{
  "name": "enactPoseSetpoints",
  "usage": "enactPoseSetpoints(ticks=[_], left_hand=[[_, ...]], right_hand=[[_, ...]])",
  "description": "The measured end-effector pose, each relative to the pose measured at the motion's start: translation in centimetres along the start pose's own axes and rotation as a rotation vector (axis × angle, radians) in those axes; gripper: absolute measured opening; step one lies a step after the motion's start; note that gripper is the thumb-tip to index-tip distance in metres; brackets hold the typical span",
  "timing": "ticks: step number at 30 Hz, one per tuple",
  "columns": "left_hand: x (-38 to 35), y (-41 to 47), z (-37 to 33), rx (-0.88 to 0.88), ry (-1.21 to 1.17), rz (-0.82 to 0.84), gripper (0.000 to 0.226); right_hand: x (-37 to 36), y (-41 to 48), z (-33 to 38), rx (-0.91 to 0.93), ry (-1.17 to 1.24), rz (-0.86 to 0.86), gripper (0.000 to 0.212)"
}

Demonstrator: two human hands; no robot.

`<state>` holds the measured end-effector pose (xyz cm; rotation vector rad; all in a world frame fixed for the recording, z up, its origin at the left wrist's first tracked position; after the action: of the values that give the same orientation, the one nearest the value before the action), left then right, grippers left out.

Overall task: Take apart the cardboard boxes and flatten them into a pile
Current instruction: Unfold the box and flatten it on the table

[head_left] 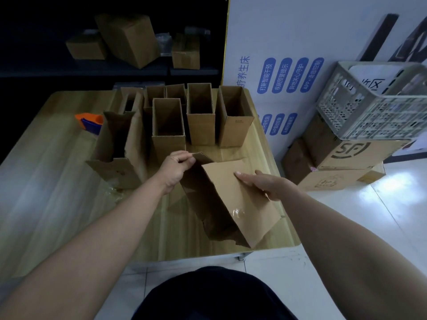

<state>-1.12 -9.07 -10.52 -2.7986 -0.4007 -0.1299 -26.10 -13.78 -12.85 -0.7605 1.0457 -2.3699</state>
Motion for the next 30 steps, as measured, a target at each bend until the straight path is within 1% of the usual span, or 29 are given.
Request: enactPoseSetpoints(ticks=[1, 2, 3, 5, 6, 7, 8, 10, 11, 14, 17, 19, 21, 22, 24, 26, 27, 28, 30], left_hand=[[-0.1, -0.2, 0.3, 0.054, -0.040, 0.034, 0.015], [-0.3, -0.6, 0.6, 0.122, -0.079, 0.073, 0.018], [-0.4, -1.0, 1.0, 0.188, -0.088, 0.103, 0.030], [-0.2, -1.3, 2.1, 0.311, -0.069, 0.114, 0.072], [0.1, -1.4, 2.8, 0.372, -0.077, 0.097, 0.090], [0.4, -1.6, 3.5, 0.429, -0.100, 0.079, 0.100], [0.6, -1.8, 4.2, 0.478, -0.131, 0.061, 0.106], [0.8, -1.9, 4.9, 0.530, -0.154, 0.048, 0.106], [0.7, -1.8, 4.9, 0.520, -0.134, 0.036, 0.102], [1.1, -0.5, 5.2, 0.425, -0.085, -0.078, 0.088], [1.5, 0.6, 5.5, 0.369, -0.075, -0.152, 0.070], [1.3, 0.7, 5.2, 0.347, -0.055, -0.169, 0.066], [0.6, 0.8, 5.2, 0.364, -0.035, -0.124, 0.075], [0.1, 0.8, 5.2, 0.369, -0.004, -0.092, 0.081], [-0.5, 1.1, 5.4, 0.341, 0.128, -0.078, 0.092], [-0.9, 1.3, 5.7, 0.279, 0.257, -0.063, 0.091], [-1.4, 1.3, 6.1, 0.265, 0.323, -0.017, 0.089], [-1.9, 1.2, 6.6, 0.259, 0.416, 0.046, 0.087], [-2.8, 0.7, 7.5, 0.209, 0.693, 0.163, 0.085]], right_hand=[[0.0, 0.3, -0.3, -0.004, 0.013, -0.012, 0.118], [0.1, 0.5, -0.5, -0.006, 0.021, -0.030, 0.117], [0.3, 0.7, -0.7, -0.005, 0.014, -0.054, 0.115], [0.6, 0.8, -0.8, -0.006, -0.031, -0.104, 0.105], [0.8, 0.9, -0.9, -0.014, -0.048, -0.119, 0.097], [0.9, 1.0, -1.1, -0.026, -0.060, -0.126, 0.092], [1.0, 1.0, -1.3, -0.045, -0.075, -0.130, 0.088], [1.2, 1.2, -1.7, -0.081, -0.101, -0.129, 0.085], [1.2, 1.2, -1.9, -0.092, -0.107, -0.120, 0.084], [1.1, 1.6, -2.3, -0.101, -0.103, -0.122, 0.078], [1.1, 2.0, -2.2, -0.038, -0.041, -0.193, 0.077], [1.3, 2.3, -2.0, 0.021, -0.032, -0.225, 0.072], [1.2, 2.3, -2.0, 0.050, -0.002, -0.236, 0.059], [1.1, 2.4, -2.0, 0.060, -0.001, -0.262, 0.057], [1.1, 2.6, -1.8, 0.054, -0.089, -0.373, 0.060], [0.9, 2.5, -1.5, 0.023, -0.171, -0.467, 0.067], [0.7, 2.5, -1.6, 0.012, -0.218, -0.477, 0.073], [0.3, 2.8, -1.7, 0.013, -0.287, -0.450, 0.077], [-0.7, 3.1, -1.9, 0.060, -0.468, -0.383, 0.077]])
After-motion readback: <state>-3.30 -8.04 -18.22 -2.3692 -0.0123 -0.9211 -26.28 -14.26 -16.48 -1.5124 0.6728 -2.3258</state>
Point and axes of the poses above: each hand's wrist, its own y-axis towards the middle knuckle, its own x-axis out of the back of the hand, z = x × y, the point moved 5 cm from there along y, towards the middle knuckle, and after that the axes turned 2 degrees about -z, right-handed, at the moved point
